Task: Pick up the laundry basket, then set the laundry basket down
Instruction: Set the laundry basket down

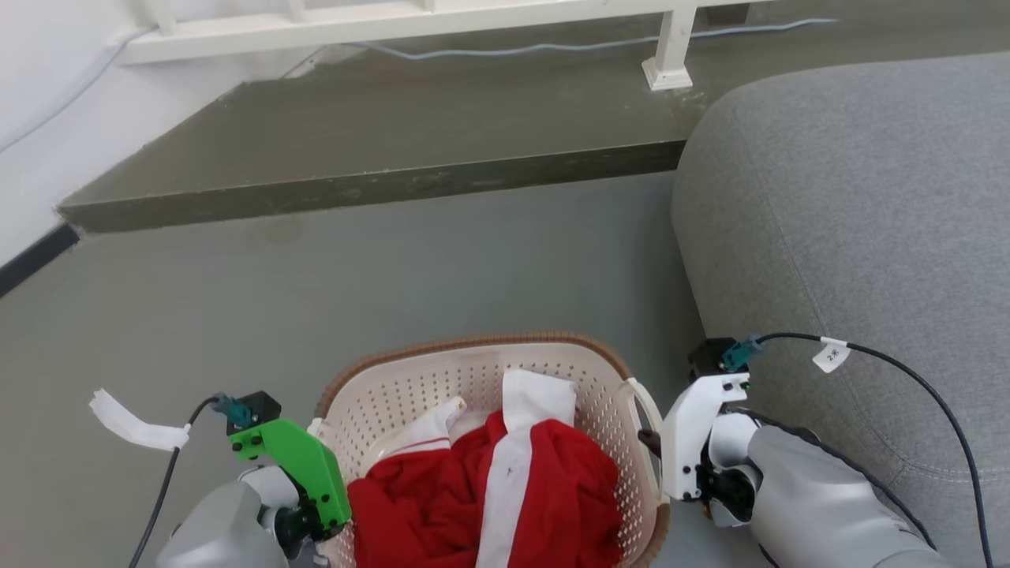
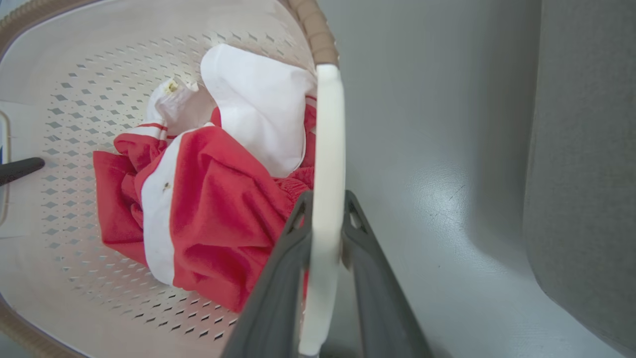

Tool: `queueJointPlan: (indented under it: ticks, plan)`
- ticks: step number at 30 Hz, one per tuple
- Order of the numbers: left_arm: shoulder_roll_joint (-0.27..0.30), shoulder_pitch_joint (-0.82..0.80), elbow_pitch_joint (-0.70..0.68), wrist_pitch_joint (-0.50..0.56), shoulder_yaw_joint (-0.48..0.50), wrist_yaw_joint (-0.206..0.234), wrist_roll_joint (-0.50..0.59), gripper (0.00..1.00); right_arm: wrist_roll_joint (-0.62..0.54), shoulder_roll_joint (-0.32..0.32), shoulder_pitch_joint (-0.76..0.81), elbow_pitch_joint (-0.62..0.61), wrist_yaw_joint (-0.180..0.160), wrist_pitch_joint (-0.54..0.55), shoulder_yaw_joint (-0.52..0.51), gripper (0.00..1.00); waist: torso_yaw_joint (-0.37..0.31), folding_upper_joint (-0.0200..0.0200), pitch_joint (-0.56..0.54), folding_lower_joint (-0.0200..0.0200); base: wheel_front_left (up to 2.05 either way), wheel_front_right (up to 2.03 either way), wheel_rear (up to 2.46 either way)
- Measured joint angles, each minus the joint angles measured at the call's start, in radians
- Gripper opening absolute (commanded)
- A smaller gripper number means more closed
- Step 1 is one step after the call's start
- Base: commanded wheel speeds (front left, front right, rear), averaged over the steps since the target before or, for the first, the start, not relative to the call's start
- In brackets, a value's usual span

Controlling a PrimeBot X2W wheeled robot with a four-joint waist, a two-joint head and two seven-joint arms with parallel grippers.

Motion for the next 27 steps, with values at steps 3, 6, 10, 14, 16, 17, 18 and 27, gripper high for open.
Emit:
queueJointPlan:
  ticks: [3,6,10,14,16,17,18,27]
  plan:
    - [0.000,-0.006,-0.007,-0.015,0.000,0.000,0.000,0.00,-0.001,0.000,-0.010,0.002,0.000,-0.017,0.000,0.00,0.001,0.0000,0.016,0.0000,0.00,0.00,0.00]
    - [0.000,-0.021,-0.017,-0.045,0.000,0.000,0.000,0.00,-0.009,-0.001,-0.040,0.002,-0.002,-0.046,0.000,0.00,0.002,0.0000,0.045,0.0000,0.00,0.00,0.00]
    - [0.001,-0.053,-0.031,-0.069,-0.006,0.003,0.003,0.00,-0.017,-0.006,-0.068,0.001,-0.006,-0.082,0.000,0.00,0.002,0.0000,0.083,0.0000,0.00,0.00,0.00]
    - [0.003,-0.080,-0.038,-0.089,-0.015,0.004,0.017,0.00,-0.021,-0.007,-0.091,-0.003,-0.015,-0.118,0.000,0.00,0.001,0.0000,0.129,0.0000,0.00,0.00,0.00]
    - [0.005,-0.093,-0.040,-0.101,-0.020,0.006,0.030,0.00,-0.028,-0.006,-0.100,-0.005,-0.022,-0.137,0.000,0.00,0.001,0.0000,0.154,0.0000,0.00,0.00,0.00]
    - [0.006,-0.099,-0.043,-0.107,-0.022,0.012,0.032,0.00,-0.029,-0.006,-0.105,-0.006,-0.022,-0.146,0.000,0.00,0.001,0.0000,0.167,0.0000,0.00,0.00,0.00]
    - [0.007,-0.104,-0.044,-0.116,-0.025,0.012,0.036,0.00,-0.030,-0.006,-0.109,-0.007,-0.022,-0.155,0.000,0.00,0.000,0.0000,0.180,0.0000,0.00,0.00,0.00]
    - [0.016,-0.150,-0.058,-0.160,-0.038,0.013,0.056,0.00,-0.054,-0.006,-0.153,-0.012,-0.032,-0.221,0.003,0.00,-0.003,0.0000,0.304,0.0000,0.00,0.00,0.00]
